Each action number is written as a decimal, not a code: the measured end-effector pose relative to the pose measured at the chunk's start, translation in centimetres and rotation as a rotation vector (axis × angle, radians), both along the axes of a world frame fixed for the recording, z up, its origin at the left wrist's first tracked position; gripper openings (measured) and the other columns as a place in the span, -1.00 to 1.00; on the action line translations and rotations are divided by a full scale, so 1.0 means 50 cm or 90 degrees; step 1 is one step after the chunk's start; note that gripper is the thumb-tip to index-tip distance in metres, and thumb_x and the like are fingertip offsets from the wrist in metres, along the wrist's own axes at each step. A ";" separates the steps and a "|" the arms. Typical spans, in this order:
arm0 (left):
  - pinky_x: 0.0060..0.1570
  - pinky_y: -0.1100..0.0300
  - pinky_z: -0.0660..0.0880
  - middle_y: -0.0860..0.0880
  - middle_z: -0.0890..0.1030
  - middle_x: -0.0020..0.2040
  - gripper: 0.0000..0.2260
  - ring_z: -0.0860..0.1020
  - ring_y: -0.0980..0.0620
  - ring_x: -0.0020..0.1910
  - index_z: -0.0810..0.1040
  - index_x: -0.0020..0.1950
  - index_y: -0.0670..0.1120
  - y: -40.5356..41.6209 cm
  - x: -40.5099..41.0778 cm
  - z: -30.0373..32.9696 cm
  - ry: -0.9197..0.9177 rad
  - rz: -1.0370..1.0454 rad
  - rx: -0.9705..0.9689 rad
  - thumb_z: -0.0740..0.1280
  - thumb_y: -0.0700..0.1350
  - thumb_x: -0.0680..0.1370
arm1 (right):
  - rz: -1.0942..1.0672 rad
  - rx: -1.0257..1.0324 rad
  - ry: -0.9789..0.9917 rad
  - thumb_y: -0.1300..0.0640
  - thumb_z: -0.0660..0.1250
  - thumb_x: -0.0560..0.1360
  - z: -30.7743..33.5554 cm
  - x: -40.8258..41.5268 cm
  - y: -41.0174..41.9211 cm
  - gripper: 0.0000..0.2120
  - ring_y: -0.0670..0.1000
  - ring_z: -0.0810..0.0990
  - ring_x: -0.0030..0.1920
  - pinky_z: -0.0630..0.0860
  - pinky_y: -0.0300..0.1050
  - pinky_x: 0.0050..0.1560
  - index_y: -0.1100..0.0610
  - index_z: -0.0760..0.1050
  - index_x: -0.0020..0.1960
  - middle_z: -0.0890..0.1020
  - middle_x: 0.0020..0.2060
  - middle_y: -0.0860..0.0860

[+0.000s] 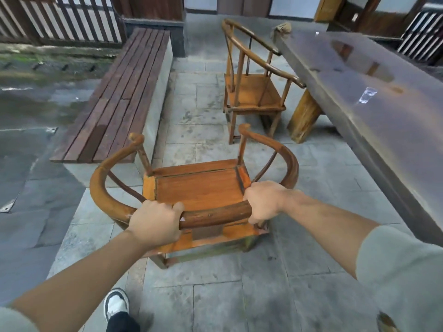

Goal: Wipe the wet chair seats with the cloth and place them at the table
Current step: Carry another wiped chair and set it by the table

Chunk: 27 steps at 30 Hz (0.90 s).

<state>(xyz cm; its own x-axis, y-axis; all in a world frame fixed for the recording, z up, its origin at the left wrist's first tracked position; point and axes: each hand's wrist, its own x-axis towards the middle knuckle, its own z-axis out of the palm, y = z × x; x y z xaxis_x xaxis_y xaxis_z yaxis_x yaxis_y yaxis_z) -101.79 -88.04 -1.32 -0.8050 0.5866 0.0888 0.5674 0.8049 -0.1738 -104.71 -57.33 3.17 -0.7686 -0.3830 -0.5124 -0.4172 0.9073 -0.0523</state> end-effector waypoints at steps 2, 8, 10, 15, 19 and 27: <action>-0.52 0.29 0.15 0.08 0.27 -0.59 -0.62 0.12 -0.04 -0.65 0.23 -0.30 0.00 0.002 -0.008 0.005 0.024 -0.021 0.029 0.44 0.09 0.27 | -0.012 -0.006 0.008 -0.17 0.47 0.24 -0.004 0.000 0.001 -0.67 0.00 0.55 -0.43 0.40 -0.13 -0.48 0.08 0.51 -0.33 0.57 -0.44 -0.01; -0.54 0.28 0.17 0.03 0.34 -0.60 -0.63 0.30 -0.07 -0.70 0.31 -0.33 -0.04 0.001 0.013 0.018 0.037 -0.029 0.030 0.50 0.04 0.24 | -0.067 -0.015 -0.015 -0.09 0.47 0.16 0.011 0.015 -0.014 -0.71 0.05 0.58 -0.44 0.50 -0.04 -0.45 0.11 0.51 -0.34 0.56 -0.46 0.00; -0.53 0.25 0.19 0.02 0.39 -0.58 -0.63 0.35 -0.09 -0.69 0.36 -0.34 -0.05 -0.007 0.003 -0.001 0.047 -0.043 0.046 0.55 0.04 0.22 | -0.066 0.001 -0.005 -0.08 0.46 0.14 0.010 0.017 -0.021 -0.72 0.05 0.62 -0.41 0.60 -0.02 -0.41 0.11 0.54 -0.32 0.60 -0.44 0.00; -0.53 0.20 0.25 0.01 0.42 -0.56 -0.71 0.42 -0.11 -0.67 0.37 -0.33 -0.03 -0.040 -0.086 -0.015 0.073 -0.130 0.098 0.35 0.14 0.29 | -0.130 0.002 -0.002 -0.08 0.42 0.16 0.019 0.038 -0.050 -0.72 0.08 0.62 -0.33 0.59 -0.10 -0.38 0.09 0.57 -0.25 0.62 -0.34 0.04; -0.59 0.19 0.34 0.01 0.44 -0.55 -0.76 0.44 -0.11 -0.65 0.39 -0.34 -0.04 -0.025 -0.185 0.002 0.071 -0.257 0.122 0.24 0.12 0.30 | -0.251 -0.009 -0.008 -0.12 0.38 0.21 0.010 0.068 -0.061 -0.64 0.11 0.63 -0.24 0.68 0.00 -0.21 0.12 0.61 -0.13 0.64 -0.22 0.06; -0.48 0.14 0.46 0.02 0.58 -0.42 -0.76 0.59 -0.12 -0.46 0.53 -0.21 0.00 0.187 -0.452 0.039 0.029 -0.549 -0.027 0.32 0.15 0.29 | -0.635 -0.044 0.075 -0.20 0.29 0.21 -0.018 0.094 -0.051 -0.66 0.09 0.63 -0.23 0.61 -0.03 -0.16 0.07 0.53 -0.25 0.51 -0.35 -0.06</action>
<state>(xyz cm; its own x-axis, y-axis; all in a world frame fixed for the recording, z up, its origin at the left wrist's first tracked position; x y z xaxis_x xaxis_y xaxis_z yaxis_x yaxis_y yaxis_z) -124.38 -78.67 0.63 -0.0731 0.9945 0.0744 0.9689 0.0885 -0.2310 -100.03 -59.90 2.25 -0.7983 0.4375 -0.4138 0.5259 0.8413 -0.1250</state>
